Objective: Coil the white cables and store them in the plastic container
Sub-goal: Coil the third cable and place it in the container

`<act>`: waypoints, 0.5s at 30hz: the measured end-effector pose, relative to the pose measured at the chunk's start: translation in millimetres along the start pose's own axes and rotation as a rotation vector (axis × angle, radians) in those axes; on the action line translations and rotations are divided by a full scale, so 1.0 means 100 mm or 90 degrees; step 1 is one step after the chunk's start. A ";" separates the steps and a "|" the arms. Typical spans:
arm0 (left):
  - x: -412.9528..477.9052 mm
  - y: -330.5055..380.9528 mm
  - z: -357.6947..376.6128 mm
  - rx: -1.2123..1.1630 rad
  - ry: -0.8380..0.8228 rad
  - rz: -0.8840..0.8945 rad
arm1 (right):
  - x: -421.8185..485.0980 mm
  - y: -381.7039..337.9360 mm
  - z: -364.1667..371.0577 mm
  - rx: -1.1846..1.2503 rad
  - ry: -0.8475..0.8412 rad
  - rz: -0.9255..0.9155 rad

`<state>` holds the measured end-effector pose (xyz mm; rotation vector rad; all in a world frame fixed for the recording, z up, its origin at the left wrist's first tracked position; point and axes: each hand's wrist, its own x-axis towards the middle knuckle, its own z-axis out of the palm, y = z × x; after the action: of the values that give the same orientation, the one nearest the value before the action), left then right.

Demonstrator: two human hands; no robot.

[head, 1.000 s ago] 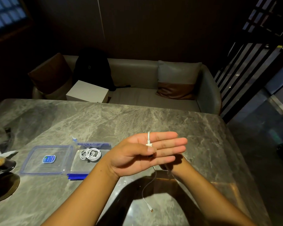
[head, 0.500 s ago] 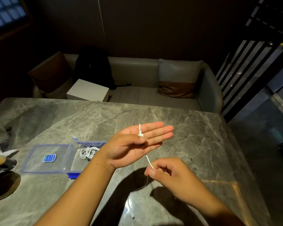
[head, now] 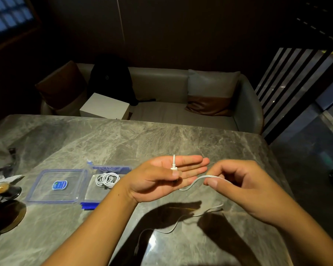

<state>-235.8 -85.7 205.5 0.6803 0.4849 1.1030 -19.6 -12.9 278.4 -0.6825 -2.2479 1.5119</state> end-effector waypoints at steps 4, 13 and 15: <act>0.02 -0.03 0.02 0.022 0.002 -0.052 | 0.05 -0.08 -0.14 -0.131 -0.033 -0.030; 0.03 -0.07 0.14 0.078 -0.028 -0.092 | 0.27 -0.22 -0.30 -0.275 0.012 -0.098; 0.03 -0.07 0.18 0.081 -0.044 -0.102 | 0.31 -0.24 -0.30 -0.273 0.031 -0.104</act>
<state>-218.4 -88.9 213.1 0.7747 0.5441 0.9002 -33.9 20.0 312.0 -0.6205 -2.5437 0.9336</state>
